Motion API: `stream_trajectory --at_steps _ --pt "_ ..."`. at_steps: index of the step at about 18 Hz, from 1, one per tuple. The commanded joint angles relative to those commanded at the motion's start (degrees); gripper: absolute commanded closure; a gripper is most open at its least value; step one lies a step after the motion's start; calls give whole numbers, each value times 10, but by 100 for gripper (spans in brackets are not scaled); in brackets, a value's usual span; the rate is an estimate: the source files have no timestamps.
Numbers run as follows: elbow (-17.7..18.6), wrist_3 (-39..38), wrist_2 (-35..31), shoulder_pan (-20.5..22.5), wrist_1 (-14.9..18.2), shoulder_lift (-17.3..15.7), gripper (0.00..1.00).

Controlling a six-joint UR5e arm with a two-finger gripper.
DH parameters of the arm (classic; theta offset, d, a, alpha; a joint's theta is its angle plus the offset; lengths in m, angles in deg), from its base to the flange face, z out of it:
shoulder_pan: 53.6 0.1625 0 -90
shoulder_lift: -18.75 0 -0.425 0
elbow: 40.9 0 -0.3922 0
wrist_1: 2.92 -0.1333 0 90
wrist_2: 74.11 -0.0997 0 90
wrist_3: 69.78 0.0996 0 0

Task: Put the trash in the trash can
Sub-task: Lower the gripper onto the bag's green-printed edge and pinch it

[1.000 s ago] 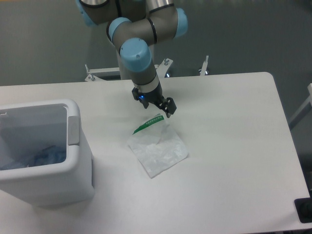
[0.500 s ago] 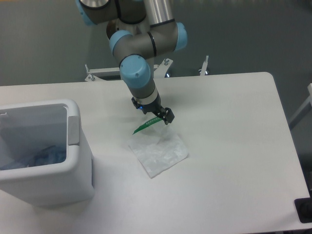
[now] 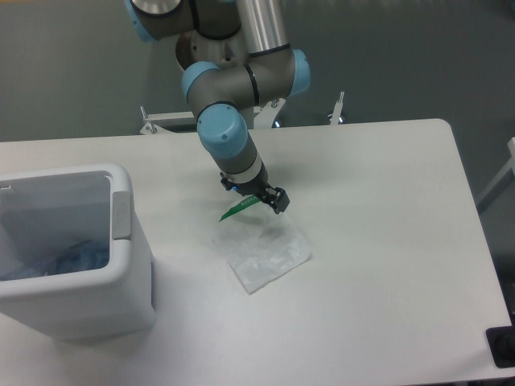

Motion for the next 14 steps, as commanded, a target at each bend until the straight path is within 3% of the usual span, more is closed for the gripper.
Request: stream_trajectory --at_steps 2,6,14 --pt "-1 -5 1 0 0 1 53" --pt "-8 -13 4 0 1 2 98" --pt "-46 -14 31 8 8 -8 100"
